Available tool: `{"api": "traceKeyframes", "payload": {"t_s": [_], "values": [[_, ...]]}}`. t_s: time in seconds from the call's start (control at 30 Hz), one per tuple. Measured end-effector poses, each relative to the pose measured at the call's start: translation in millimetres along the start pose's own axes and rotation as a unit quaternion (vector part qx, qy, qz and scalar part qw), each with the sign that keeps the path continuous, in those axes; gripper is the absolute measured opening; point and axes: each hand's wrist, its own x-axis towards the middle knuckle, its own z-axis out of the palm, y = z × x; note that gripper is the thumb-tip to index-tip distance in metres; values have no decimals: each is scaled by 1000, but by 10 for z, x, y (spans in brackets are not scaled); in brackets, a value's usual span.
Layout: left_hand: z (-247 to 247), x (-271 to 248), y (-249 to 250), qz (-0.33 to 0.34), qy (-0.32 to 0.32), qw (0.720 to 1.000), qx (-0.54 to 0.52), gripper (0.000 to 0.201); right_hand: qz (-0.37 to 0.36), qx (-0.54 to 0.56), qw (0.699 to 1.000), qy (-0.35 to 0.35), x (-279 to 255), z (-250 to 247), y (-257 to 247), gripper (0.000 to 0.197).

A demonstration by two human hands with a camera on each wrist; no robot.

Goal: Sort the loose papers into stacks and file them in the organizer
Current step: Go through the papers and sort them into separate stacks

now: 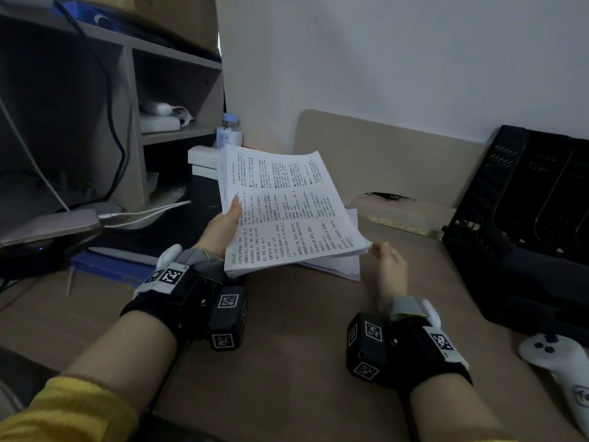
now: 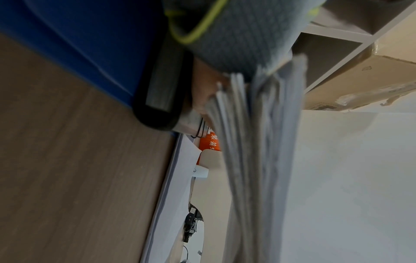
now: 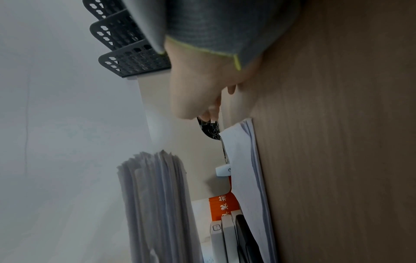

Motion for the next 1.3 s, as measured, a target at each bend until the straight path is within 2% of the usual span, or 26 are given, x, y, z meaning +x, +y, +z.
{"api": "traceKeyframes", "payload": {"t_s": [0.1,0.27,0.37,0.5,0.73,0.83,1.0,1.1,1.3], "values": [[52,-59,32,-15,2,1000,-14,53,34,79,996,14,-3,-70,-4,31],[312,-123,113,-18,-7,1000,-11,52,93,166,982,-17,-55,-199,-38,42],[563,-140,187,8,-27,999,45,53,99,249,963,-23,-124,-334,-74,45],[760,-105,142,26,-50,996,75,55,85,295,952,-24,-86,-539,-40,51],[773,-43,-51,9,-50,994,94,50,113,193,970,-98,-62,-595,-26,44],[724,-6,-113,-6,-37,994,107,53,94,129,976,-147,-93,-513,9,35],[744,-18,-135,-17,-37,995,92,51,45,1,982,-181,-114,-471,-5,23],[749,-37,-124,-17,-32,995,93,50,26,-39,979,-196,-135,-452,-14,25],[750,-81,-88,-12,-20,995,97,54,10,-53,980,-190,-181,-440,-40,34]]}}
